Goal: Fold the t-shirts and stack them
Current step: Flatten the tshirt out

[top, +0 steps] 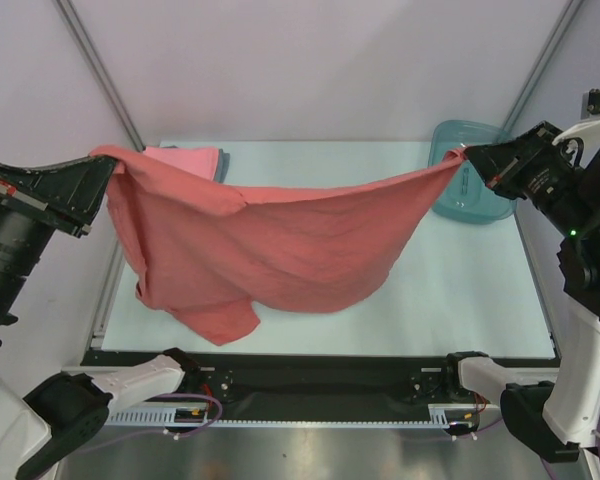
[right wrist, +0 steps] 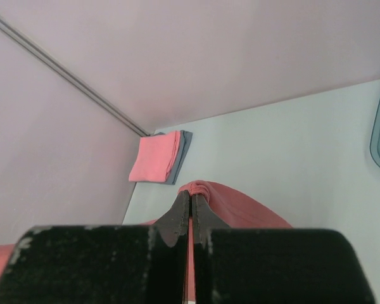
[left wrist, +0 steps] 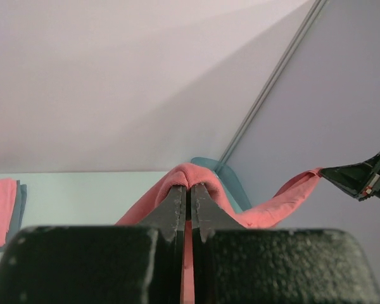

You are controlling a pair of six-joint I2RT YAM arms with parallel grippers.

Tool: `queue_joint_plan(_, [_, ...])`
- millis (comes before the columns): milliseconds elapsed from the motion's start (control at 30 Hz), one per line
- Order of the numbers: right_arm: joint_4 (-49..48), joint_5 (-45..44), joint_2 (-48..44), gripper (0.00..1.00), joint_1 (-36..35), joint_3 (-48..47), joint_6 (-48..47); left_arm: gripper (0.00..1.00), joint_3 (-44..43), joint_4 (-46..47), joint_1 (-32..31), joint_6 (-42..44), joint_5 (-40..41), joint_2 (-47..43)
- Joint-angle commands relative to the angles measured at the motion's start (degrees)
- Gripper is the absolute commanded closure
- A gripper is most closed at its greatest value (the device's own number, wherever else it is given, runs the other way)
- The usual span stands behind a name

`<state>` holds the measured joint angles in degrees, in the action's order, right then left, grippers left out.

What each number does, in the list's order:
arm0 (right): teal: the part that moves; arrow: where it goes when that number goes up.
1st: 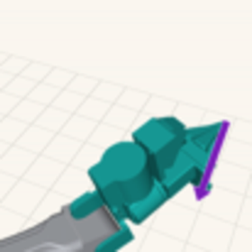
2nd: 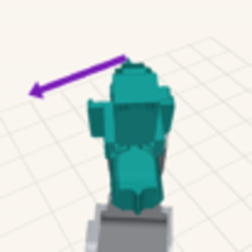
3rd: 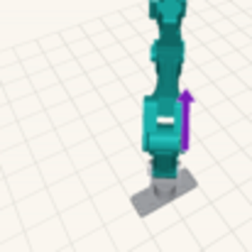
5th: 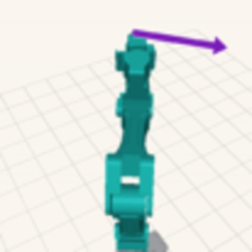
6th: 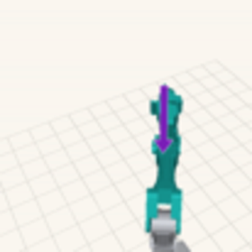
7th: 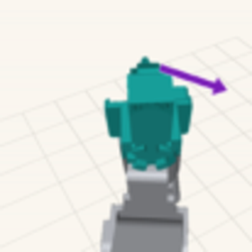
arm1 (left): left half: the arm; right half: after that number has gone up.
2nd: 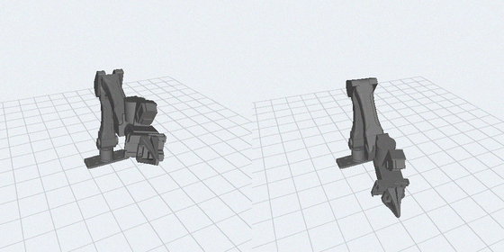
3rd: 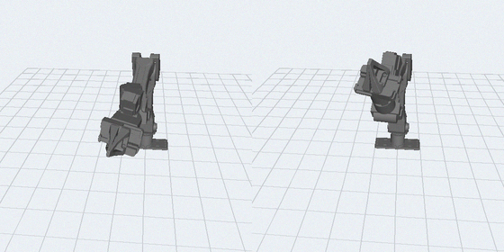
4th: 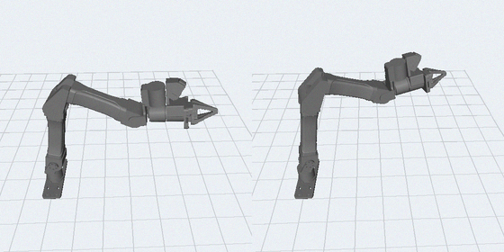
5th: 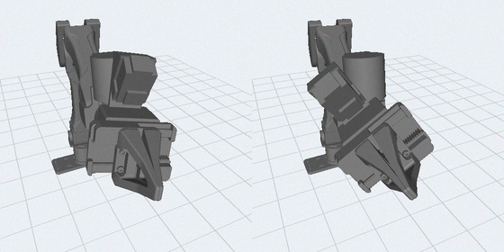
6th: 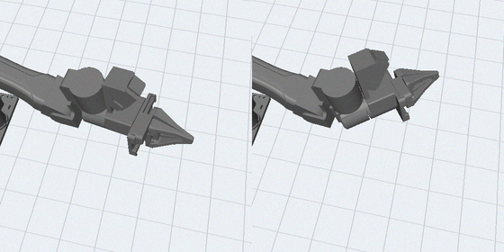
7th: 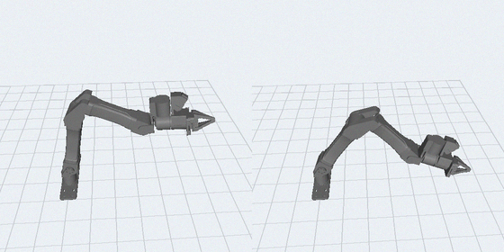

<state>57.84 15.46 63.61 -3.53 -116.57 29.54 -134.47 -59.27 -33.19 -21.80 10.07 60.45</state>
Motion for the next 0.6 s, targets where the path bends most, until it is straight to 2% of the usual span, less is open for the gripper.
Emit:
queue_joint_plan(0, [0.2,-1.5,-1.3,1.00,-0.1,-3.6,-1.2,1.00,-0.6,1.9,0.5,1.4,-0.7,-0.9])
queue_joint_plan(100, [1.4,-2.1,-2.4,1.00,-0.1,-4.5,-1.0,1.00,-0.2,1.1,0.5,0.6,-1.2,-1.3])
queue_joint_plan(300, [3.2,-1.0,-4.4,1.00,-0.1,-1.2,0.9,1.00,6.4,1.1,0.5,-0.9,-3.0,-1.8])
queue_joint_plan(500, [8.0,-6.1,-6.0,1.00,-0.1,2.2,1.5,1.00,19.5,1.5,0.4,-1.7,0.3,-3.8])
queue_joint_plan(567, [10.5,-8.9,-7.2,1.00,-0.1,2.6,1.3,1.00,21.6,-0.1,0.5,-3.7,5.0,-5.7])
